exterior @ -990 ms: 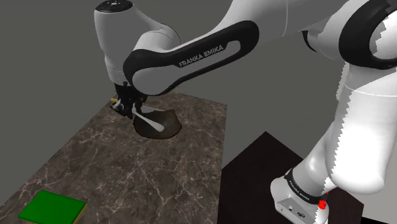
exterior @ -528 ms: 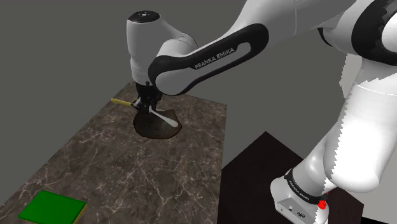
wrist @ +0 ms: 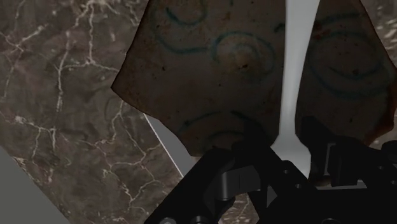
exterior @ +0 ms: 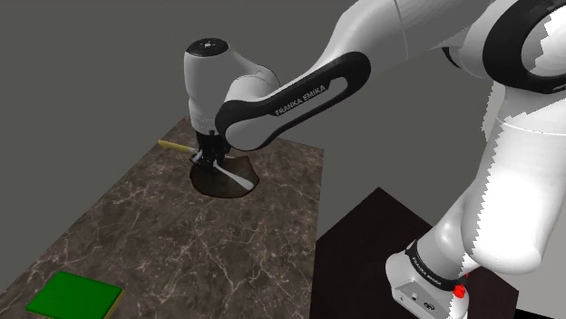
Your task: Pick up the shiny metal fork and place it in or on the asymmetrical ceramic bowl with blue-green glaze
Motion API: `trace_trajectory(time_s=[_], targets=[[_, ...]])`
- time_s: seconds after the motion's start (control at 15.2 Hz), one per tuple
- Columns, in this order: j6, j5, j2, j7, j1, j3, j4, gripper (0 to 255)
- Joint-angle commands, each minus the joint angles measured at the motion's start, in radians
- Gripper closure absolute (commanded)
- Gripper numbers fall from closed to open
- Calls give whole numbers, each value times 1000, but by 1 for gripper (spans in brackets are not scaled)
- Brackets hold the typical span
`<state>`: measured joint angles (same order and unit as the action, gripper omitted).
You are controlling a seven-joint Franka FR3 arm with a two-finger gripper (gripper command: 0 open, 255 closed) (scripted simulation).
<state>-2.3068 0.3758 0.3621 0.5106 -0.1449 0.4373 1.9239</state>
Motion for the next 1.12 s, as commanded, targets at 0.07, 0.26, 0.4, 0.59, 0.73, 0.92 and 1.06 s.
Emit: trace_trajectory(time_s=[0.07, 0.26, 0.4, 0.59, 0.73, 0.92, 1.06], targets=[[-2, 1, 1, 2, -1, 0, 0, 255], [-2, 1, 1, 2, -1, 0, 0, 255], [-2, 1, 1, 1, -1, 0, 0, 0], [-2, 1, 1, 2, -1, 0, 0, 0], [22, -15, -21, -9, 3, 8, -4, 0], [91, -57, -78, -35, 11, 28, -23, 0], [91, -57, -79, -35, 11, 27, -23, 0]])
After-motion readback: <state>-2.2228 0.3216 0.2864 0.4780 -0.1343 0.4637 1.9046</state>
